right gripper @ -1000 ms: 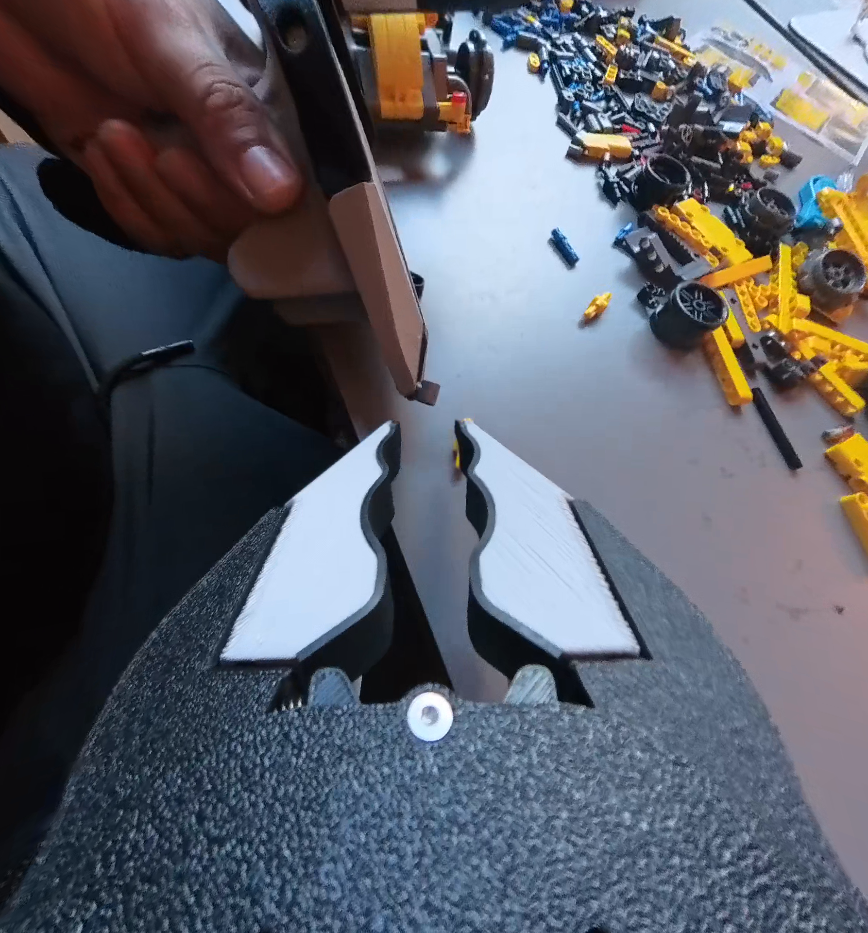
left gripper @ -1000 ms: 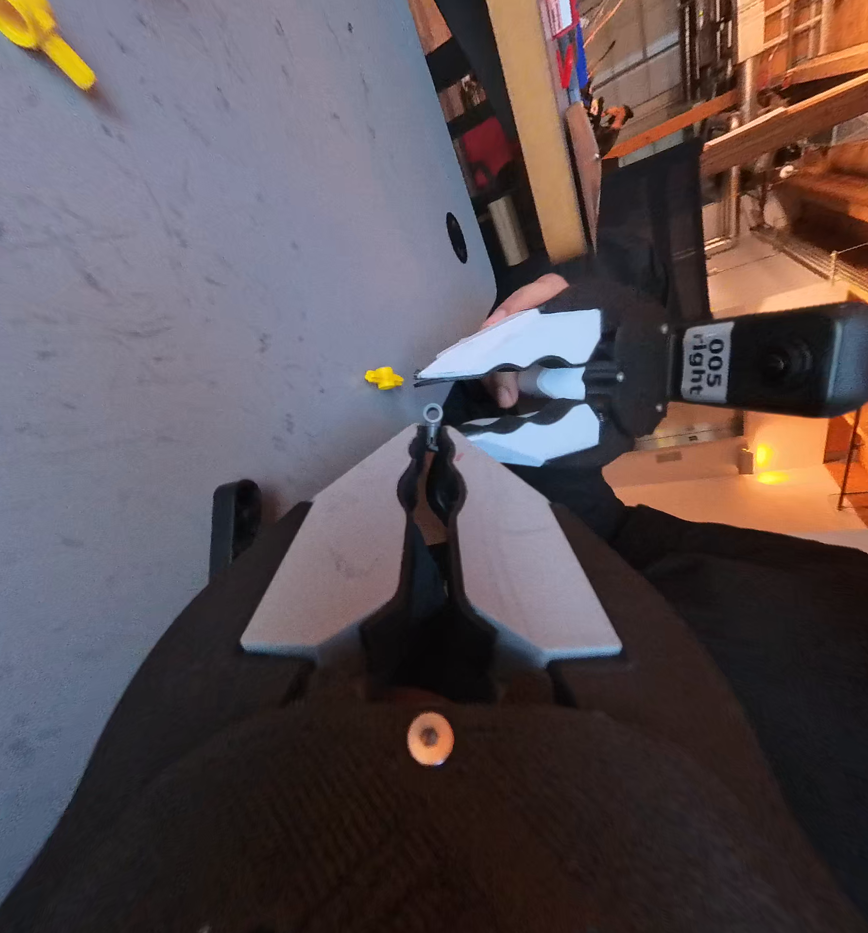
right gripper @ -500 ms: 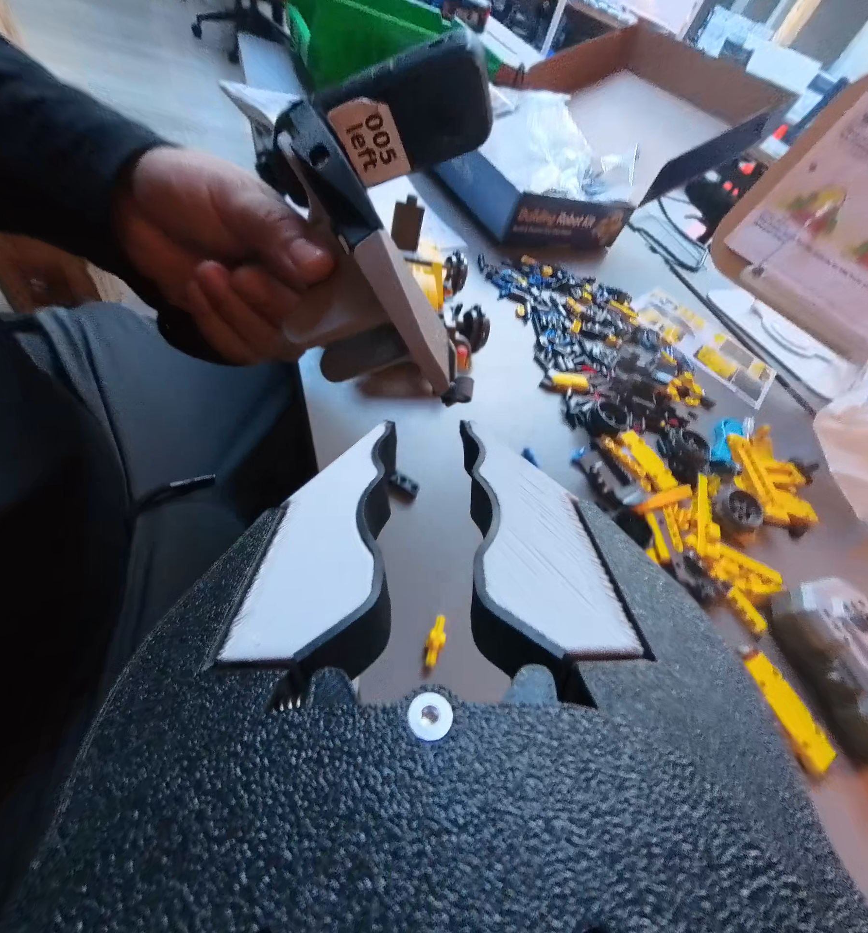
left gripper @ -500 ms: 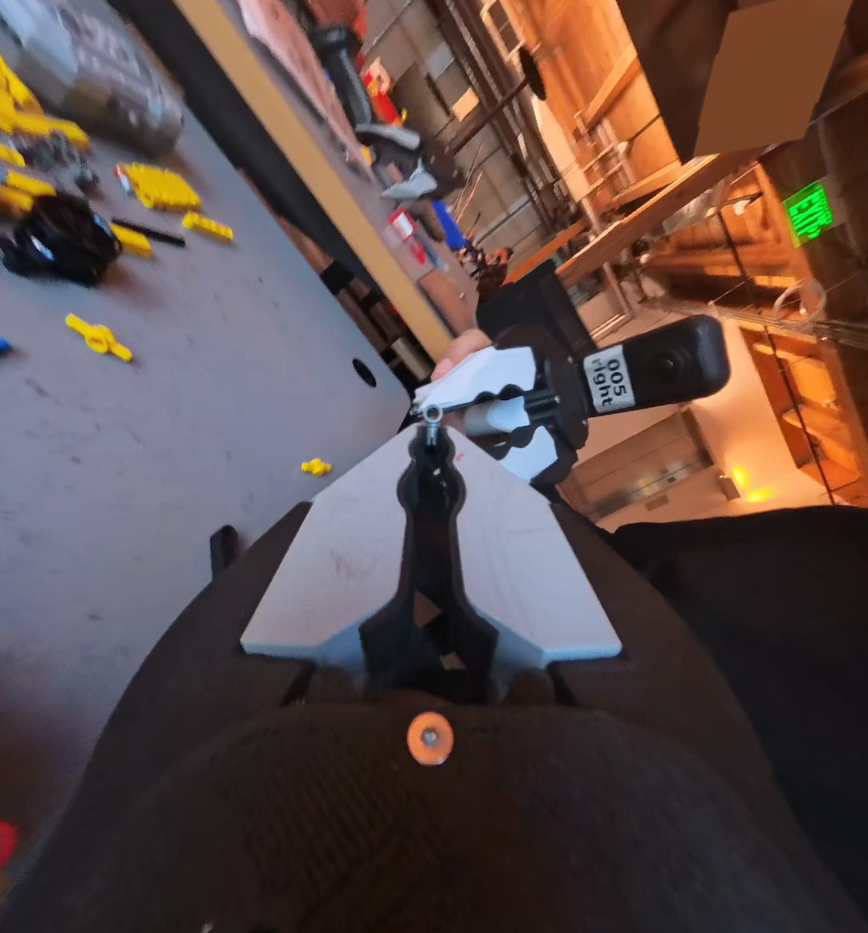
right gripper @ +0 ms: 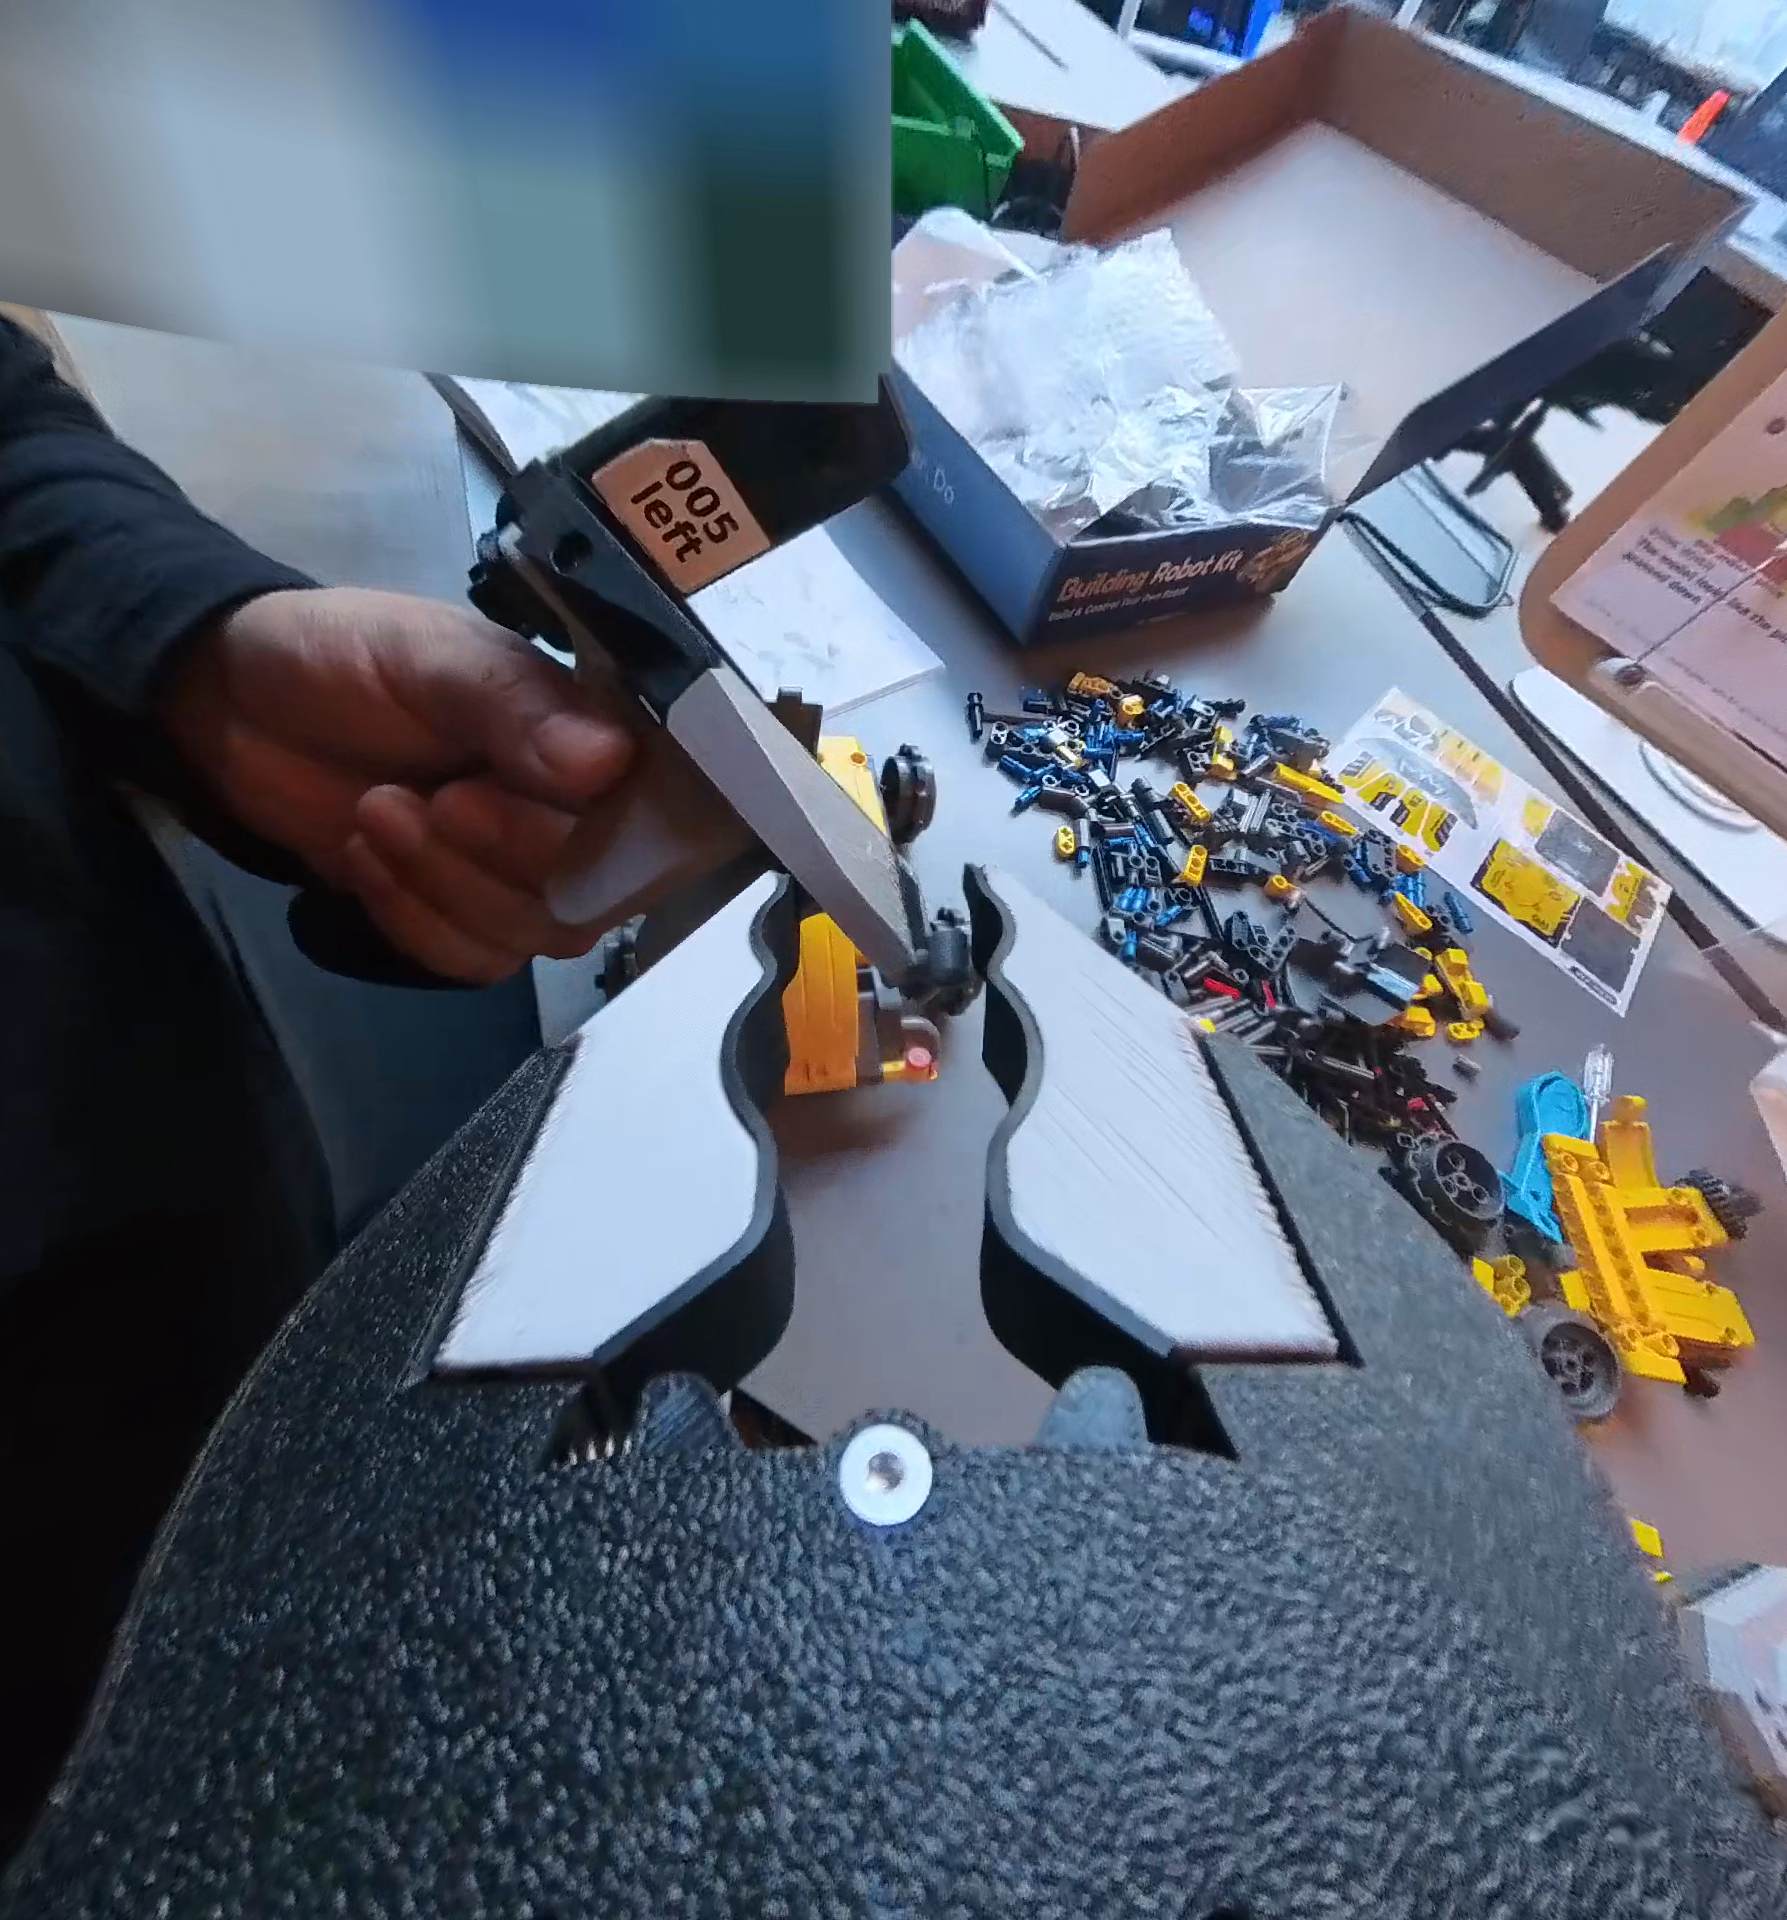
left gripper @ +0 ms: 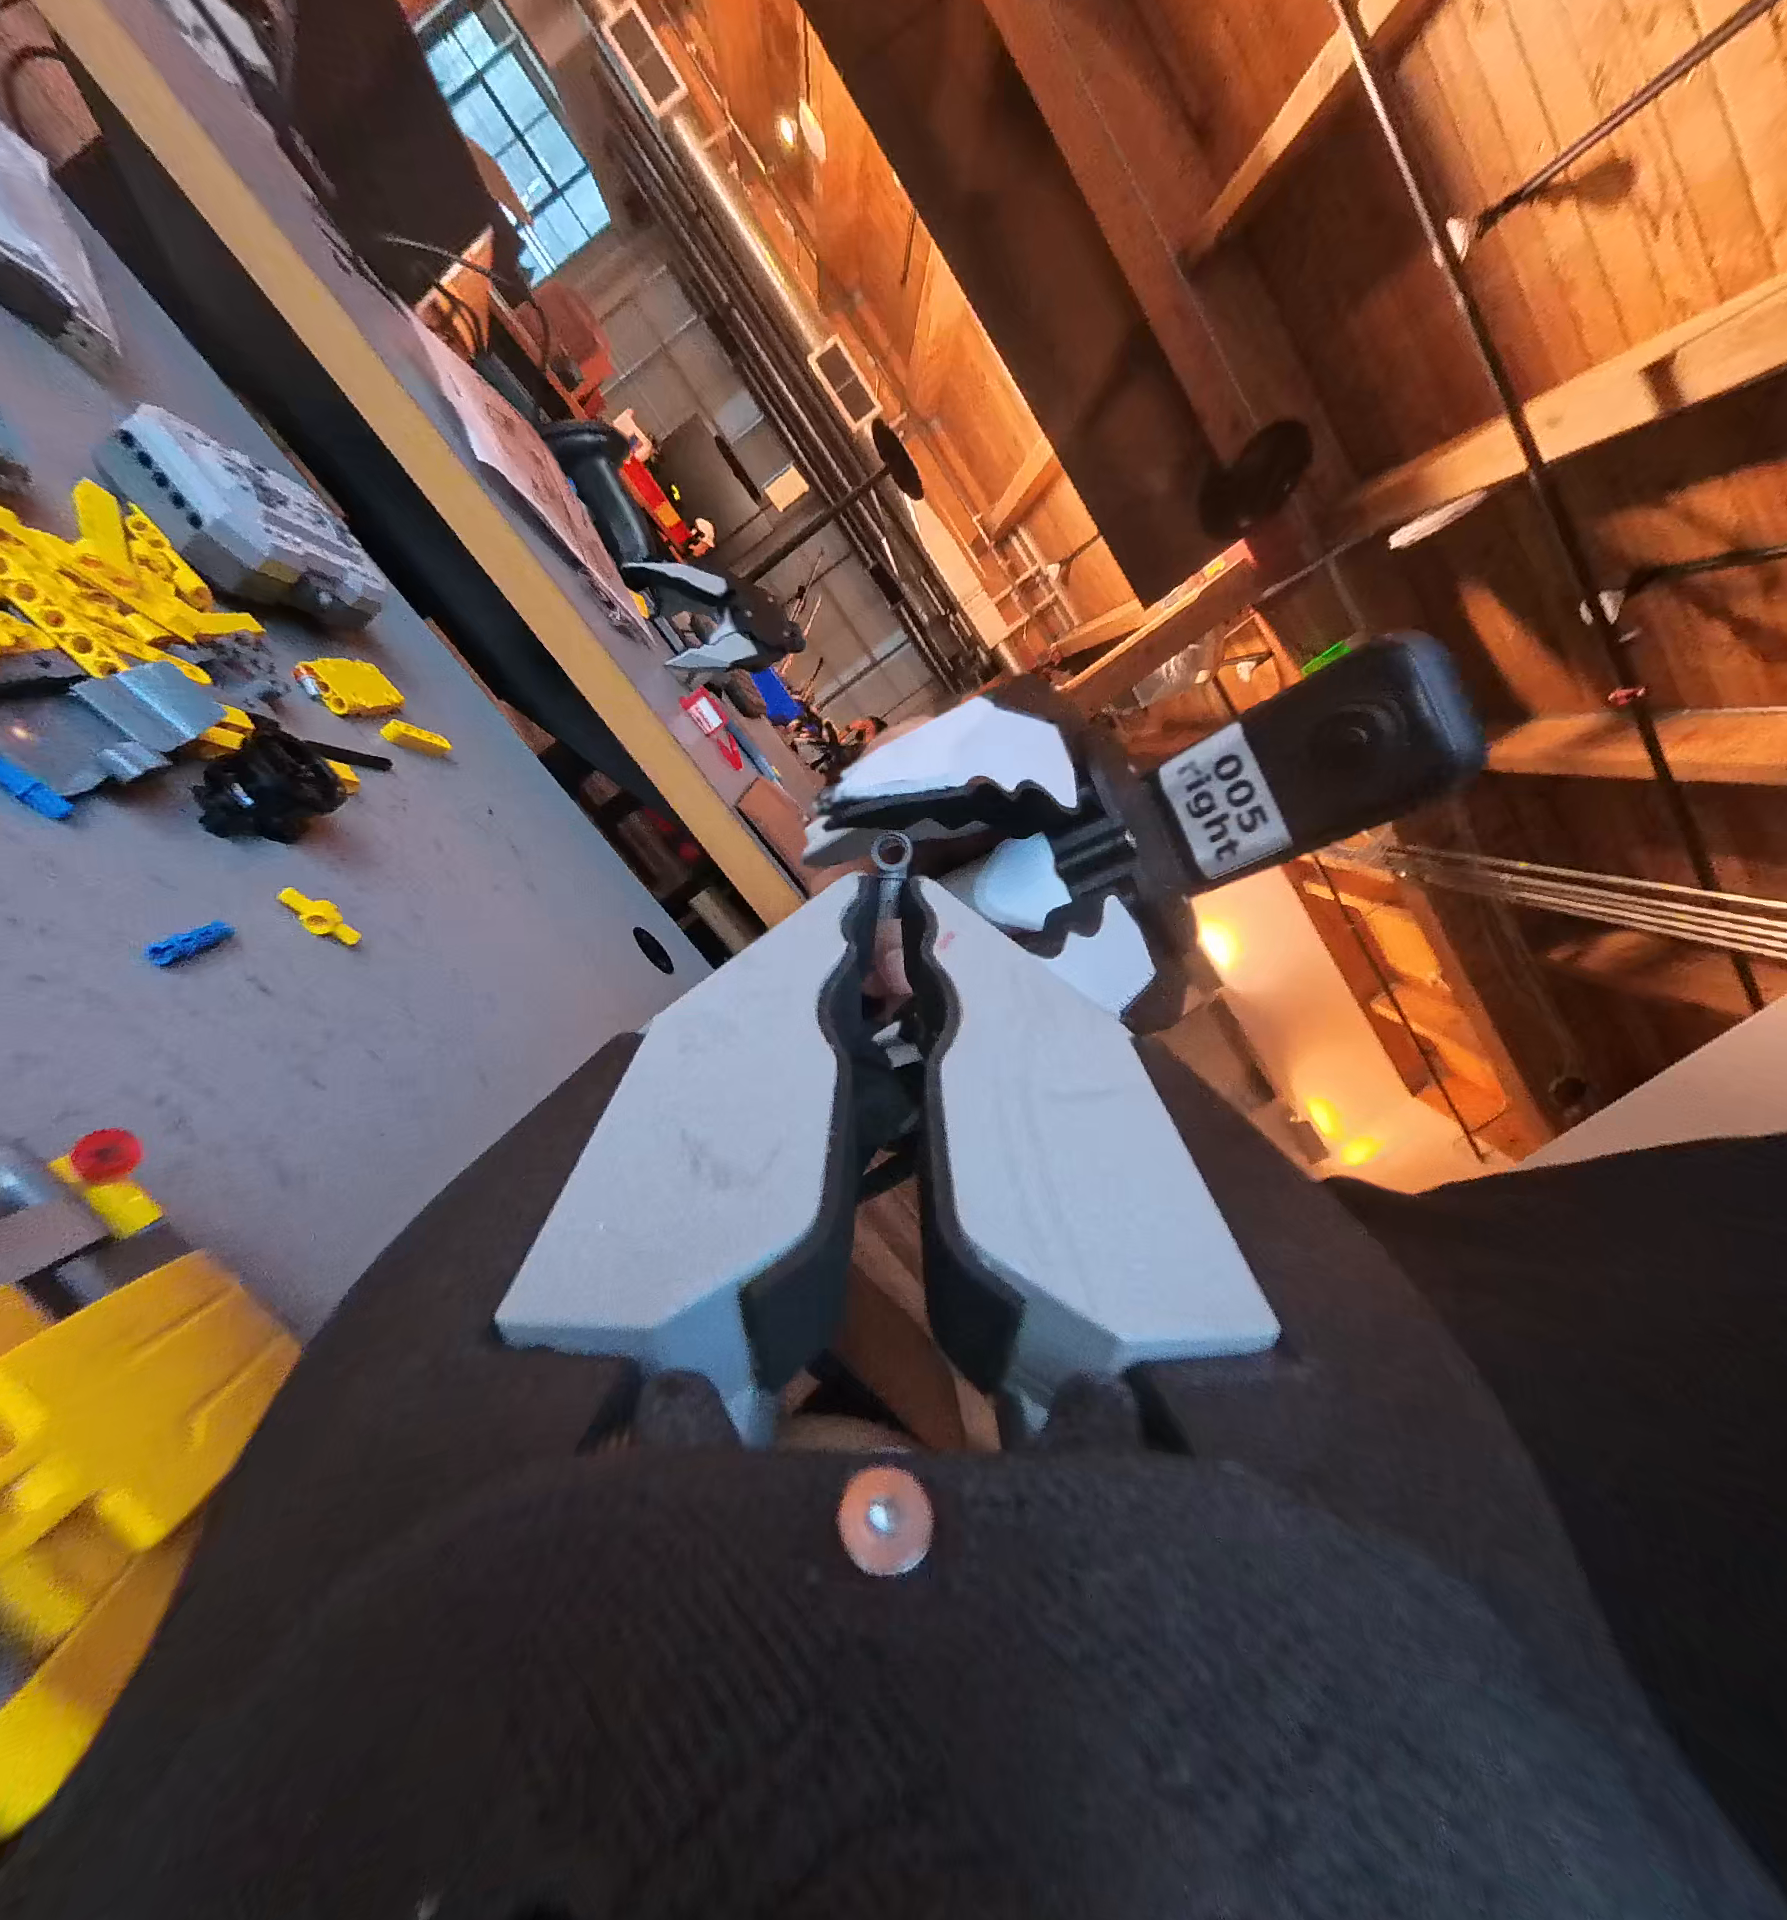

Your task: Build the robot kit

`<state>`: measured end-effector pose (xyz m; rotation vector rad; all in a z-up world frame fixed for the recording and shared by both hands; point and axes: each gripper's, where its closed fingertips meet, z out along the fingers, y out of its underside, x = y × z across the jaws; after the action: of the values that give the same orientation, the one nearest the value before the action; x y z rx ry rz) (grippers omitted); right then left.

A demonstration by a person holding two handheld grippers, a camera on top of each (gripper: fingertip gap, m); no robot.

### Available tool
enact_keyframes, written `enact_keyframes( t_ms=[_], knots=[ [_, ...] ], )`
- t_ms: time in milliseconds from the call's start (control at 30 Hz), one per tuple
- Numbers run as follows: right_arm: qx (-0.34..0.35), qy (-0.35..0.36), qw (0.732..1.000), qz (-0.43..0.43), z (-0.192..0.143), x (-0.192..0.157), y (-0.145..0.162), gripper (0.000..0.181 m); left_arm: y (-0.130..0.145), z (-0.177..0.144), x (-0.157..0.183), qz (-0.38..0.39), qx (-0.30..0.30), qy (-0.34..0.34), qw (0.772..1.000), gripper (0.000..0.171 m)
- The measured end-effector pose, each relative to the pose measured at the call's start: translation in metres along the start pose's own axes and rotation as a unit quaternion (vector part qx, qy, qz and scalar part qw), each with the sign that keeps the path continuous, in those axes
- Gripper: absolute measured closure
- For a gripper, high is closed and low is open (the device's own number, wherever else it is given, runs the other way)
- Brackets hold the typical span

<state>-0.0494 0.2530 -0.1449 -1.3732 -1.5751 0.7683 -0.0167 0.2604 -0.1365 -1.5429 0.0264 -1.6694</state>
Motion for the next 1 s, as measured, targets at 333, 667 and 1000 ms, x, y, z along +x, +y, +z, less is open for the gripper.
enact_keyframes(
  t_ms=[333, 667, 1000],
  knots=[
    [-0.027, -0.02, 0.999, -0.034, 0.027, -0.014, -0.007, 0.151, -0.005, -0.029, 0.0, -0.034, 0.025, 0.015, 0.999, 0.171],
    [-0.056, 0.054, 0.997, 0.007, -0.027, 0.018, 0.068, 0.158, 0.006, -0.056, -0.013, 0.105, -0.004, -0.1, 0.989, 0.17],
    [-0.183, -0.032, 0.978, 0.09, -0.091, -0.001, 0.196, 0.142, 0.044, -0.053, -0.035, 0.258, -0.098, -0.214, 0.937, 0.17]
  ],
)
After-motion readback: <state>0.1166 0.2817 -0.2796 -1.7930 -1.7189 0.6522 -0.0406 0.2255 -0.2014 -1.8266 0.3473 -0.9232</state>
